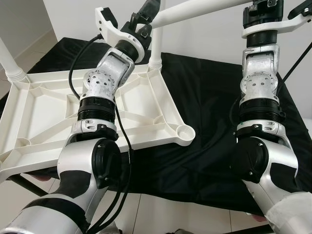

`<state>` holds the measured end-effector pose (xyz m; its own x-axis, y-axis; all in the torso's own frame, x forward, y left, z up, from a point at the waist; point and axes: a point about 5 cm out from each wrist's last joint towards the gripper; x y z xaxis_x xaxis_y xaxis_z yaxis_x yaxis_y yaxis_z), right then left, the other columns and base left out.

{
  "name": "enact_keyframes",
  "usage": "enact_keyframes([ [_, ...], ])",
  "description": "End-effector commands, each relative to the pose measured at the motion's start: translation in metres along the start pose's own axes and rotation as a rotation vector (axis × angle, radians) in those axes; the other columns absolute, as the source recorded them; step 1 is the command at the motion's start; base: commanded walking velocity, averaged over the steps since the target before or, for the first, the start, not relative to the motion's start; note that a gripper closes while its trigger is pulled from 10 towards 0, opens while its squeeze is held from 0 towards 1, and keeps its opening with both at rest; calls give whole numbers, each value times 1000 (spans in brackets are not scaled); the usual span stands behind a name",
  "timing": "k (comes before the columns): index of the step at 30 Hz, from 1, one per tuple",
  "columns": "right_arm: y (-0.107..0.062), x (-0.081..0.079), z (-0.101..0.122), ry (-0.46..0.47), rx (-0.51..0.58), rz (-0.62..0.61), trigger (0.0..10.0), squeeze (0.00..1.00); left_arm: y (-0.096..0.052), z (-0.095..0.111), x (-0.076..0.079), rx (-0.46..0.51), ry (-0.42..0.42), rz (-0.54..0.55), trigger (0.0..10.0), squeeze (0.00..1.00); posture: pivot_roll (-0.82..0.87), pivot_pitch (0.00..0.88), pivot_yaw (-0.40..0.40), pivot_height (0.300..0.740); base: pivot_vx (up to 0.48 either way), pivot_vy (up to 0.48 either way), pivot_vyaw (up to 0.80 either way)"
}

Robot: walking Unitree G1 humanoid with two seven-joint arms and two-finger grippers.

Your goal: Building children table

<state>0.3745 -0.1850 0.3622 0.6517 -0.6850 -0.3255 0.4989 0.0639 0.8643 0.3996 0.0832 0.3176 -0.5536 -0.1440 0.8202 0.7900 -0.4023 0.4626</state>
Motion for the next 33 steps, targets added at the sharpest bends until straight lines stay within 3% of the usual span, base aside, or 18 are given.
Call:
enact_keyframes([
  [1, 1, -1, 6, 8, 38, 3, 10000, 0, 6, -2, 7, 7, -24, -19, 10000, 0, -13, 0, -7, 740, 0, 0, 0],
  [3, 1, -1, 9, 11, 66, -12, 10000, 0, 9, -10, 12, 1, -82, -36, 10000, 0, -15, 0, -2, 740, 0, 0, 0],
  [18, -3, -10, 3, 133, 77, 0, 10000, 0, 13, -17, 9, 5, -134, -19, 10000, 0, -15, 0, 0, 740, 0, 0, 0],
  [33, -21, -17, -12, 214, 44, -26, 10000, 0, 22, 0, 22, 80, -153, -45, 9961, 0, -16, 0, 9, 740, 0, 0, 0],
])
Point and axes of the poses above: a point about 5 cm out from each wrist's last joint towards the gripper, its own y axis pointing out of the wrist towards the gripper, its own z axis along the axis of the wrist's last joint, x = y × z, and after that the axes turned 5 degrees about -y, right-handed
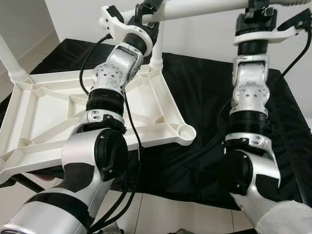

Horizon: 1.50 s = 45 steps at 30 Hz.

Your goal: Building children table

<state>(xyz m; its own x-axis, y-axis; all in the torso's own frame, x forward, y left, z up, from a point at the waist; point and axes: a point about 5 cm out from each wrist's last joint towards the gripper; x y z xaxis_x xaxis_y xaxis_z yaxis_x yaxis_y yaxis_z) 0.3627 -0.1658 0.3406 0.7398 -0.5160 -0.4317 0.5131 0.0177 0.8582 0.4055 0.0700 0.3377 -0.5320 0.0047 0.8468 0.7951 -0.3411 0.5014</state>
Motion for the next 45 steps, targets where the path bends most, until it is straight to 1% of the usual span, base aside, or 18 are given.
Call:
enact_keyframes([
  [1, 1, -3, 2, -3, 13, 10, 10000, 0, 4, 3, 8, 15, -2, -25, 9961, 0, -17, 0, 9, 740, 0, 0, 0],
  [2, 0, -3, 3, -4, 13, 7, 10000, 0, 4, 3, 9, 15, 3, -28, 2941, 0, -15, 0, 10, 740, 0, 0, 0],
  [3, 0, -3, 3, -4, 13, 7, 10000, 0, 4, 3, 9, 15, 3, -28, 2941, 0, -15, 0, 10, 740, 0, 0, 0],
  [4, -1, -3, 4, -5, 13, 6, 10000, 0, 4, 3, 10, 17, 8, -29, 0, 0, -15, 0, 10, 740, 0, 0, 0],
  [15, -4, 0, 3, -16, -8, -2, 10000, 0, 5, 9, 9, 53, 2, -14, 0, 0, -8, 0, 5, 740, 0, 0, 0],
  [16, -6, 1, 2, -18, -17, -5, 10000, 1000, 5, 10, 10, 59, 1, -16, 0, 0, -8, 0, 4, 740, 0, 0, 0],
  [20, -7, 1, 1, -20, -23, -7, 10000, 1000, 5, 10, 11, 62, 0, -17, 0, 0, -8, 0, 4, 740, 0, 0, 0],
  [22, -13, 4, -6, -35, -84, -7, 10000, 1000, 6, 12, 11, 75, -13, -14, 0, 0, -10, 0, 1, 740, 0, 0, 0],
  [23, -13, 4, -6, -35, -84, -7, 10000, 1000, 6, 12, 11, 75, -13, -14, 0, 0, -10, 0, 1, 740, 0, 0, 0],
  [27, -30, 3, -27, -74, -300, 71, 10000, 1000, 5, 16, 9, 110, -45, 4, 0, 0, -16, 0, -3, 740, 0, 0, 0],
  [30, -32, 3, -30, -73, -320, 76, 10000, 1000, 5, 17, 8, 114, -52, 5, 0, 0, -16, 0, -3, 740, 0, 0, 0],
  [32, -43, 2, -42, -90, -418, 101, 10000, 1000, 5, 20, 9, 125, -80, -5, 0, 0, -18, 0, -8, 740, 0, 0, 0],
  [33, -52, 4, -51, -131, -497, 111, 10000, 1000, 5, 22, 11, 132, -91, -22, 0, 0, -18, 0, -9, 740, 0, 0, 0],
  [37, -59, 5, -55, -109, -550, 116, 10000, 1000, 5, 24, 15, 131, -132, -60, 0, 0, -18, 0, -12, 740, 0, 0, 0],
  [38, -60, 5, -55, -108, -560, 125, 10000, 0, 6, 24, 18, 128, -135, -77, 10000, 0, -17, 0, -14, 740, 0, 0, 0],
  [41, -63, 5, -56, -103, -581, 137, 10000, 0, 6, 24, 22, 130, -149, -98, 10000, 0, -17, 0, -14, 740, 0, 0, 0],
  [44, -74, 12, -56, -175, -658, 151, 10000, 0, 8, 29, 29, 129, -135, -134, 10000, 0, -14, 0, -17, 740, 0, 0, 0],
  [45, -74, 12, -56, -175, -658, 151, 10000, 0, 8, 29, 29, 129, -135, -134, 10000, 0, -14, 0, -17, 740, 0, 0, 0],
])
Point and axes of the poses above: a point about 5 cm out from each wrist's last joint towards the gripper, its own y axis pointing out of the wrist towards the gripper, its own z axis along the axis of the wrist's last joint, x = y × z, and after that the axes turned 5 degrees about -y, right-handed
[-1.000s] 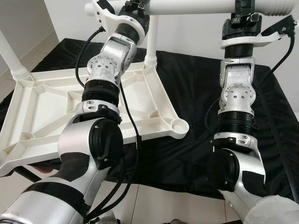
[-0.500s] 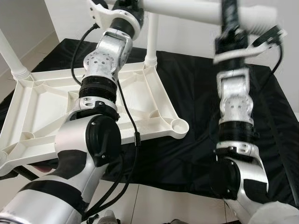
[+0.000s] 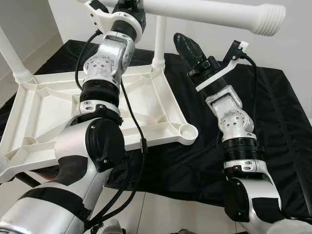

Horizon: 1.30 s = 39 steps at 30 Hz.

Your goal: Building children table

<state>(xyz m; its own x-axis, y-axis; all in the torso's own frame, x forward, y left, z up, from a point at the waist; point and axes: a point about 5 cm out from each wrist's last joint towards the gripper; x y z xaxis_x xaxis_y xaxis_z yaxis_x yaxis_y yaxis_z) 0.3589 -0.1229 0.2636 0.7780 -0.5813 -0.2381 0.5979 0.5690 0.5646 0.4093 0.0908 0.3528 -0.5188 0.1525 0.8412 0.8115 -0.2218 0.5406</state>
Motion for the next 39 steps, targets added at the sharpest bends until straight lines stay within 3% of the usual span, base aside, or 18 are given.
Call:
enact_keyframes([
  [1, -6, 3, -5, -23, -36, -4, 10000, 0, 5, 2, 19, 0, 4, -100, 10000, 0, -14, 0, -17, 740, 0, 0, 0],
  [3, -12, 8, -6, -64, -69, -22, 10000, 0, 5, 6, 20, 0, 19, -98, 10000, 0, -13, 0, -19, 740, 0, 0, 0],
  [6, -33, 27, -4, -205, -181, -95, 10000, 0, 3, 21, 17, 1, 154, -64, 10000, 0, -12, 0, -17, 740, 0, 0, 0],
  [7, -33, 27, -4, -205, -181, -95, 10000, 0, 3, 21, 17, 1, 154, -64, 10000, 0, -12, 0, -17, 740, 0, 0, 0],
  [10, -50, 47, 3, -371, -294, -196, 10000, 0, -1, 38, 13, -3, 281, -27, 10000, 0, -14, 0, -13, 740, 0, 0, 0],
  [16, -59, 57, 8, -448, -343, -247, 10000, 0, -4, 46, 10, -1, 342, -1, 10000, 0, -13, 0, -13, 740, 0, 0, 0],
  [17, -63, 62, 12, -476, -361, -266, 10000, 0, -6, 53, 9, -2, 395, 16, 10000, 0, -8, 0, -13, 740, 0, 0, 0],
  [20, -68, 67, 15, -513, -386, -282, 10000, 0, -8, 58, 7, -6, 439, 32, 10000, 0, -6, 0, -13, 740, 0, 0, 0],
  [21, -70, 72, 24, -584, -413, -292, 10000, 0, -11, 67, 7, -31, 579, 51, 10000, 0, -1, 0, -11, 740, 0, 0, 0],
  [23, -69, 73, 27, -604, -415, -292, 10000, 0, -12, 68, 7, -41, 615, 51, 10000, 0, -1, 0, -11, 740, 0, 0, 0],
  [24, -67, 73, 31, -629, -414, -285, 10000, 0, -12, 69, 7, -55, 693, 59, 10000, 0, 1, 0, -11, 740, 0, 0, 0],
  [29, -59, 71, 37, -674, -410, -253, 10000, 0, -12, 67, 6, -87, 796, 67, 10000, 0, 4, 0, -11, 740, 0, 0, 0],
  [33, -42, 59, 38, -701, -417, -118, 10000, 0, -11, 59, 2, -143, 959, 67, 10000, 0, 6, 0, -15, 740, 0, 0, 0],
  [39, -22, 34, 25, -647, -424, 91, 10000, 0, -7, 37, 1, -205, 1028, 19, 10000, 0, 6, 0, -18, 740, 0, 0, 0],
])
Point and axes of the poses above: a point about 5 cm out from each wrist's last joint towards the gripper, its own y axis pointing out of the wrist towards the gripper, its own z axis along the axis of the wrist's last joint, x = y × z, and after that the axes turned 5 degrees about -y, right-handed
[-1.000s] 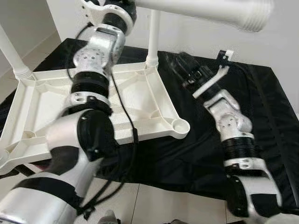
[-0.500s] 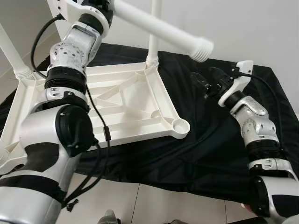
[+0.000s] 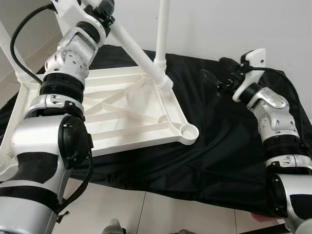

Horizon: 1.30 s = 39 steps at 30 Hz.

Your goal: Building children table

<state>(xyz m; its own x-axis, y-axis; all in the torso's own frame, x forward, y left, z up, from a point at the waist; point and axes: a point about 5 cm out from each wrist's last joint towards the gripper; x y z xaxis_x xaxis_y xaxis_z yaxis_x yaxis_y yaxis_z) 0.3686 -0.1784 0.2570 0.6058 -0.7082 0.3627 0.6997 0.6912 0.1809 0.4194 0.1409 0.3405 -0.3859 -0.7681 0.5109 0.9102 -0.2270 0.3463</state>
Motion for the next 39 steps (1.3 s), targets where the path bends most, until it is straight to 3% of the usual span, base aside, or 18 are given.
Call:
enact_keyframes([
  [1, 6, -4, 7, -5, 18, 51, 10000, 0, 0, 0, 16, -7, 35, -211, 10000, 0, 6, 0, -18, 740, 0, 0, 0],
  [6, 23, -20, 11, -2, 41, 168, 10000, 0, 4, -8, 44, -13, 95, -305, 10000, 0, 13, 0, -22, 740, 0, 0, 0],
  [8, 23, -20, 11, -2, 41, 168, 10000, 0, 4, -8, 44, -13, 95, -305, 10000, 0, 13, 0, -22, 740, 0, 0, 0],
  [10, 33, -28, 11, -10, 36, 220, 10000, 0, 6, -11, 68, -4, 132, -385, 10000, 0, 16, 0, -26, 740, 0, 0, 0],
  [12, 33, -28, 11, -10, 36, 220, 10000, 0, 6, -11, 68, -4, 132, -385, 10000, 0, 16, 0, -26, 740, 0, 0, 0],
  [13, 36, -30, 9, -23, 23, 238, 10000, 0, 6, -11, 81, -1, 141, -430, 10000, 0, 18, 0, -28, 740, 0, 0, 0],
  [15, 36, -30, 9, -23, 23, 238, 10000, 0, 6, -11, 81, -1, 141, -430, 10000, 0, 18, 0, -28, 740, 0, 0, 0],
  [16, 39, -32, 4, -39, -5, 252, 10000, 0, 5, -9, 101, 3, 141, -501, 10000, 0, 19, 0, -28, 740, 0, 0, 0],
  [22, 40, -31, 2, -61, -21, 250, 10000, 0, 4, -8, 111, 0, 138, -538, 10000, 0, 22, 0, -26, 740, 0, 0, 0],
  [24, 44, -26, 5, -135, -32, 217, 10000, 0, 2, -11, 121, -15, 144, -583, 10000, 0, 26, 0, -26, 740, 0, 0, 0],
  [31, 44, -11, 18, -193, 0, 143, 10000, 0, -2, -20, 122, -46, 181, -597, 10000, 0, 28, 0, -25, 740, 0, 0, 0],
  [39, 38, -7, 23, -137, 53, 215, 10000, 0, -2, -24, 110, -65, 209, -554, 10000, 0, 30, 0, -29, 740, 0, 0, 0],
])
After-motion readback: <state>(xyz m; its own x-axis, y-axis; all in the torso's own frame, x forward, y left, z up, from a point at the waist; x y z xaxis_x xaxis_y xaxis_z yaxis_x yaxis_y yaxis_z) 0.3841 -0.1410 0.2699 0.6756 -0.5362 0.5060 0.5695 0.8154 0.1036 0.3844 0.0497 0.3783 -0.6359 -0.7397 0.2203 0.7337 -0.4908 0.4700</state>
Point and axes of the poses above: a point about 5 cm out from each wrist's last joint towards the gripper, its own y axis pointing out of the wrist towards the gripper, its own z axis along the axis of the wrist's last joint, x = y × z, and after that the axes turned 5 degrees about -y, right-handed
